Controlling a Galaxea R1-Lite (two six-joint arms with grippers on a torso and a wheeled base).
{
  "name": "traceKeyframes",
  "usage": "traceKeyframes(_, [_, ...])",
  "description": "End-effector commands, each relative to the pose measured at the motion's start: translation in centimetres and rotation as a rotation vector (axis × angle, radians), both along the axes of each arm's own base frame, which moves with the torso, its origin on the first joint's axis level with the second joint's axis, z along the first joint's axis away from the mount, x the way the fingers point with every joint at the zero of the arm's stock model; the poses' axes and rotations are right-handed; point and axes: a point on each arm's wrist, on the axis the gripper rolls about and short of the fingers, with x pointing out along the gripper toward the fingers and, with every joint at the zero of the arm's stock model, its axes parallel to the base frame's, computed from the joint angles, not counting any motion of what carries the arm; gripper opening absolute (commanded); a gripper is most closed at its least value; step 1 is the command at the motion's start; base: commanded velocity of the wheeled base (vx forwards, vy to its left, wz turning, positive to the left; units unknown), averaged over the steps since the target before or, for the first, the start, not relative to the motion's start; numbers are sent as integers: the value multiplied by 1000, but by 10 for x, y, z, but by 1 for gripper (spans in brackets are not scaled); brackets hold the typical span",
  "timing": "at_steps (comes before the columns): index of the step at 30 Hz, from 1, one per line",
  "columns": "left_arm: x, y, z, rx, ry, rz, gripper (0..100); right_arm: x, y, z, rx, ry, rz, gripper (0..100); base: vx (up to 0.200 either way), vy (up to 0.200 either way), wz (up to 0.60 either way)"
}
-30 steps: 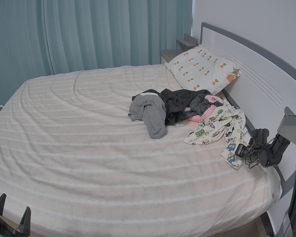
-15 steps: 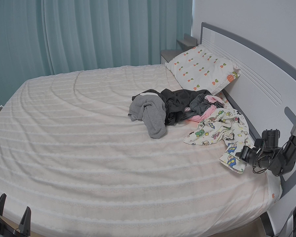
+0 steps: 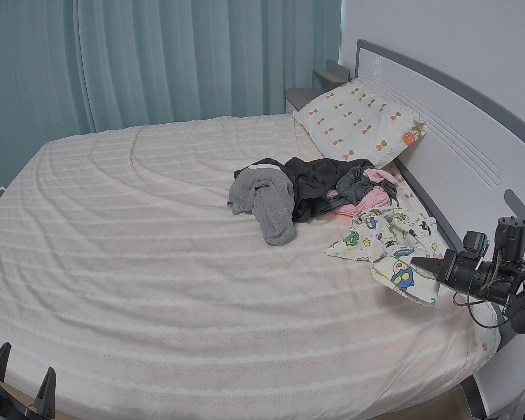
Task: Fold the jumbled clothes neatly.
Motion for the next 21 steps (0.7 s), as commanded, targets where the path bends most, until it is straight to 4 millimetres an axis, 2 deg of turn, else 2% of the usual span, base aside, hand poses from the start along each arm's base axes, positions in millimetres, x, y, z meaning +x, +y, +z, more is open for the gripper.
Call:
traceKeyframes(1, [0, 0, 3, -18, -10, -24, 100, -34, 33, 48, 48, -174, 183, 0, 0, 0, 0])
traceKeyframes(2, [-6, -1, 43, -89, -108, -70, 100, -36, 44, 61, 58, -200, 216, 0, 0, 0, 0])
traceKeyframes(4, [-6, -2, 99, -246, -143, -158, 100, -38, 54, 78, 69, -209, 250, 0, 0, 0, 0])
traceKeyframes(6, [4, -3, 126, -296, -102, -275, 100, -40, 64, 93, 72, -201, 293, 0, 0, 0, 0])
traceKeyframes(7, [12, -5, 131, -294, -64, -319, 100, -41, 68, 100, 78, -207, 312, 0, 0, 0, 0])
traceKeyframes(11, [60, -11, 129, -262, 171, -447, 100, -45, 86, 132, 111, -271, 385, 0, 0, 0, 0])
traceKeyframes(14, [91, -19, 122, -268, 318, -540, 100, -47, 97, 146, 126, -286, 430, 0, 0, 0, 0])
traceKeyframes(16, [99, -23, 120, -269, 352, -580, 100, -47, 100, 151, 129, -288, 442, 0, 0, 0, 0])
traceKeyframes(17, [112, -32, 114, -261, 416, -646, 100, -49, 106, 159, 139, -301, 469, 0, 0, 0, 0])
traceKeyframes(21, [135, -57, 93, -230, 540, -773, 100, -58, 122, 184, 201, -313, 536, 0, 0, 0, 0])
